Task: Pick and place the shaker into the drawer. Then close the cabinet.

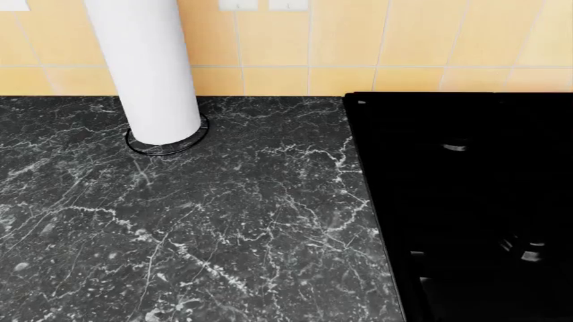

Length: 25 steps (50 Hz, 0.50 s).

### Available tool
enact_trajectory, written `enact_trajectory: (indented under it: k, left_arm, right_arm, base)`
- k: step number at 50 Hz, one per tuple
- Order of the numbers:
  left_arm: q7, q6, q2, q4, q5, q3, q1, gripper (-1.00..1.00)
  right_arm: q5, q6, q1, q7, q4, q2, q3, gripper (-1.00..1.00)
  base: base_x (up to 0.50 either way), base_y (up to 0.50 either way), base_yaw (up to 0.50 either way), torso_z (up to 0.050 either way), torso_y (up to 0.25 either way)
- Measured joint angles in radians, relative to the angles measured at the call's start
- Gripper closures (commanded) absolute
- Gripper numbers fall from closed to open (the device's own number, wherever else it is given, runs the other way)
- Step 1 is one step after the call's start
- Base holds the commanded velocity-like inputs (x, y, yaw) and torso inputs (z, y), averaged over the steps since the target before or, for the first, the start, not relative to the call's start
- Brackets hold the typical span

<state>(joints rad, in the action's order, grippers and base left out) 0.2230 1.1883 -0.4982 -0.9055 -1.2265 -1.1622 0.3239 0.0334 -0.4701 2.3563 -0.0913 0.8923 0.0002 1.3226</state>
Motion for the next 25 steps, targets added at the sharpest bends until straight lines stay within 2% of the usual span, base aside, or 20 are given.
enact_trajectory:
  k: [12,25]
  left_arm:
    - [-0.089,-0.027,0.082,-0.021,0.07,-0.065,-0.148,-1.0]
    - [-0.117,-0.045,0.1,-0.025,0.1,-0.095,-0.213,-1.0]
  right_arm:
    - [-0.007,-0.006,0.0,0.019,-0.005,0.0,0.079,-1.0]
    - [-0.002,-0.012,0.0,0.031,-0.011,0.0,0.106,-1.0]
  base:
    - [0.01,0.0,0.0,0.0,0.0]
    - [0.01,0.0,0.0,0.0,0.0]
